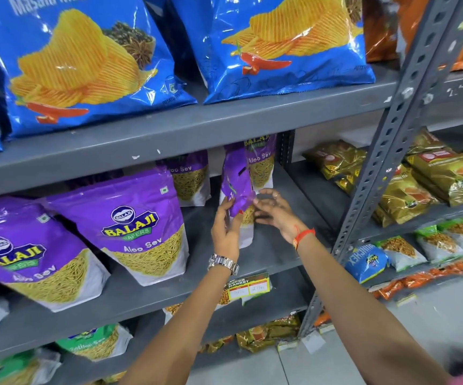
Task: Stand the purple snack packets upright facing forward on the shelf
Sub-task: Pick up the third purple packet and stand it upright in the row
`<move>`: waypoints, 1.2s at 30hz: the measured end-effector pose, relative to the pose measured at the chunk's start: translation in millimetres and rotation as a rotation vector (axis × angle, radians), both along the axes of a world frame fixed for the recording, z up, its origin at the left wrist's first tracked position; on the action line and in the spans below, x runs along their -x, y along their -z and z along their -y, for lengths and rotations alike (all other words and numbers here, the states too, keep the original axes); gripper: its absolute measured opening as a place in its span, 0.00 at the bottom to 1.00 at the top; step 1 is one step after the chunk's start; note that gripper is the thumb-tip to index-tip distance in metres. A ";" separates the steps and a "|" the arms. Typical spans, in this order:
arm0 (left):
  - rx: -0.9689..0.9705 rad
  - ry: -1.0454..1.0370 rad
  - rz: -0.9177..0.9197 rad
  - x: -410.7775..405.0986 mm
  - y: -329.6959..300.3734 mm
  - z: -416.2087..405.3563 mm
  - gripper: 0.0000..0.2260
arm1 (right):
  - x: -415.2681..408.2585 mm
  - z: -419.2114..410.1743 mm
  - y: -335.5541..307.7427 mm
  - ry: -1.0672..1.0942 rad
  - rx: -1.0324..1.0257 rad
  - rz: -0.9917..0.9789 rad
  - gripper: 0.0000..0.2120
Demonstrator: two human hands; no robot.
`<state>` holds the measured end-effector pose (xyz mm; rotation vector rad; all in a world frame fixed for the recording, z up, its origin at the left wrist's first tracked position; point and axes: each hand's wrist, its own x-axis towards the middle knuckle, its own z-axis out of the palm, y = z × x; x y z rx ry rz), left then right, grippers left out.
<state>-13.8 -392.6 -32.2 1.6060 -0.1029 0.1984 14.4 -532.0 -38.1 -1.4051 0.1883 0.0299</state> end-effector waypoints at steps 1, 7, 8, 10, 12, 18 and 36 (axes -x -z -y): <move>0.030 -0.007 -0.014 -0.6 1.2 -1.5 0.14 | -4.4 2.3 -3.2 0.054 -0.036 0.004 0.09; 0.111 -0.109 -0.029 -2.5 8.8 -12.9 0.16 | -43.8 -3.2 -30.2 0.152 -0.087 0.037 0.12; 0.096 -0.119 -0.031 -4.6 11.9 -15.5 0.16 | -49.9 -6.8 -33.8 0.151 -0.111 0.040 0.13; 0.114 -0.132 -0.063 -8.5 15.8 -20.5 0.19 | -57.3 -13.3 -38.1 0.129 -0.172 0.040 0.11; 0.170 -0.152 -0.082 -14.0 18.6 -24.7 0.16 | -58.3 -16.8 -36.4 0.077 -0.215 0.054 0.11; 0.291 -0.348 -0.107 -28.1 13.1 -23.2 0.14 | -52.8 5.6 -13.4 0.109 -0.270 0.075 0.10; 0.278 -0.392 -0.156 -50.2 -1.7 -21.6 0.18 | -34.9 9.3 -11.9 0.105 -0.245 0.078 0.08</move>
